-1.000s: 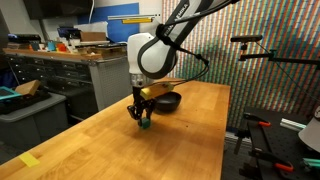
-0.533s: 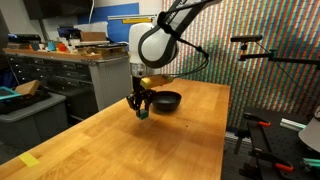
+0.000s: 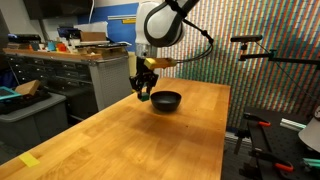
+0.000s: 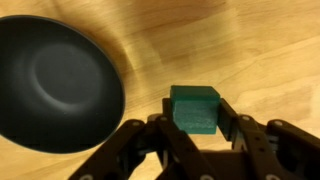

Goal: Pick up the object and put it in the bowl

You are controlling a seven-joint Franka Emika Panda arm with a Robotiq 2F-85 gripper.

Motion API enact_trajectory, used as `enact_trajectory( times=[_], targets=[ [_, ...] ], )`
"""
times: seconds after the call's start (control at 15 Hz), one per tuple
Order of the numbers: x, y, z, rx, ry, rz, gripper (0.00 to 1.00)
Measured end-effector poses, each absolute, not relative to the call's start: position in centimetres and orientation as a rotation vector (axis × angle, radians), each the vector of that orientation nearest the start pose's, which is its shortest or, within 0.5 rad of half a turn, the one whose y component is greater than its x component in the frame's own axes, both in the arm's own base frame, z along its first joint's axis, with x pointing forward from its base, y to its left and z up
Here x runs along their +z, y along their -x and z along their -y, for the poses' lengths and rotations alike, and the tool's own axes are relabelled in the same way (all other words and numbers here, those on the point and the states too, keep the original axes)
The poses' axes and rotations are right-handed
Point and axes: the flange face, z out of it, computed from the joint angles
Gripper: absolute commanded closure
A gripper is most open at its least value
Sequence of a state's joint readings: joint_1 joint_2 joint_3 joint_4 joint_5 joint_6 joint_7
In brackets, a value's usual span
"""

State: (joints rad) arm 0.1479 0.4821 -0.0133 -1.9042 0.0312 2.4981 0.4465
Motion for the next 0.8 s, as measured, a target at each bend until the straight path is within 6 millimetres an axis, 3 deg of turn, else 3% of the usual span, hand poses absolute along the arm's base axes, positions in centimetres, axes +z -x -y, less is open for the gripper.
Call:
enact_trajectory(
  times=[0.4,0.8],
  targets=[
    [27.6,-63.0,-3.1,-0.196,3.045,-0.642,0.79],
    [26.6,-62.0,2.0,-0.157,3.049,-0.769,0.79]
  ],
)
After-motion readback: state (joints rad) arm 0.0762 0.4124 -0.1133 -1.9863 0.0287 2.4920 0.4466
